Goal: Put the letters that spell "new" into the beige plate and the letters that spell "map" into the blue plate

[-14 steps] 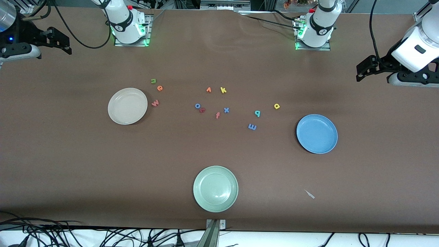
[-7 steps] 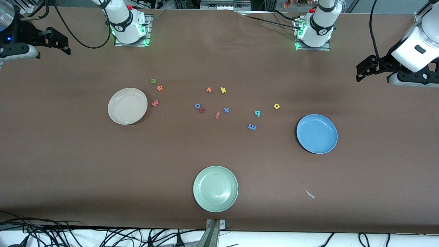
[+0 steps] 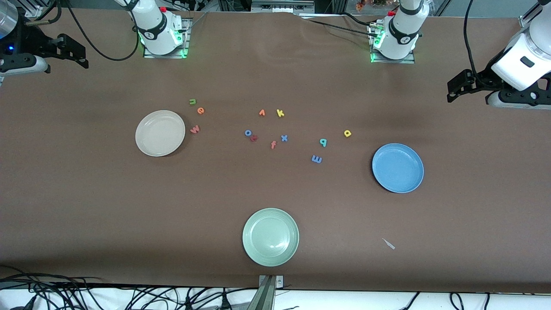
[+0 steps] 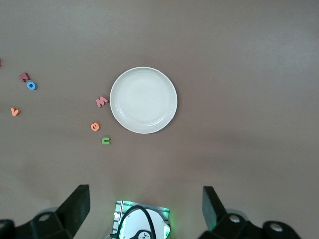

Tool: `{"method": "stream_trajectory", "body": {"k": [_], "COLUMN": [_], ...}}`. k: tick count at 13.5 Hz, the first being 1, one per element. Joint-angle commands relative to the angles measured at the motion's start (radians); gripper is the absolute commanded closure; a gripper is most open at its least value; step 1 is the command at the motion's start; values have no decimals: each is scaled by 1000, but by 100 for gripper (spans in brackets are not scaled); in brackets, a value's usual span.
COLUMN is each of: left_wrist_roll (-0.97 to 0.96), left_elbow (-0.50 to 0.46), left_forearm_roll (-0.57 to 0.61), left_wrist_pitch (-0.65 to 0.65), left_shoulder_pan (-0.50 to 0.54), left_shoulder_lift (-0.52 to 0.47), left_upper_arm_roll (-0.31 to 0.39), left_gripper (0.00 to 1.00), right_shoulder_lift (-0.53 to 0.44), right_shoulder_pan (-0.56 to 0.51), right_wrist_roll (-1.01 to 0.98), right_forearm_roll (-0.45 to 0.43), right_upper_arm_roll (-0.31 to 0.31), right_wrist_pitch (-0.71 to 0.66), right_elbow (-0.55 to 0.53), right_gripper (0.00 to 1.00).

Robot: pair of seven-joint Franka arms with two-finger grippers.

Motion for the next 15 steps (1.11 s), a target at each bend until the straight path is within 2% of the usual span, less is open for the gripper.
{"method": "stream_trajectory", "body": {"k": [1, 8, 12, 15], "left_wrist_roll": [-9, -7, -7, -9], "left_elbow": [31, 31, 31, 31], "left_forearm_roll": [27, 27, 25, 27], "left_wrist_pitch": [-20, -20, -20, -20], "left_shoulder_pan": [1, 0, 0, 0], "left_shoulder_lift": [12, 12, 12, 12], "left_upper_arm_roll": [-7, -7, -7, -7], "left_gripper": [0, 0, 0, 0], "right_shoulder_lift": [-30, -17, 69, 112], "right_shoulder_pan": [-3, 1, 7, 11], "right_wrist_roll": [17, 17, 14, 12], "right_forearm_roll": [14, 15, 14, 14], "right_upper_arm_roll": [3, 6, 9, 9], "right_wrist_pitch": [6, 30, 23, 20], "right_elbow": [-32, -9, 95, 134], "right_gripper": [0, 0, 0, 0]}}
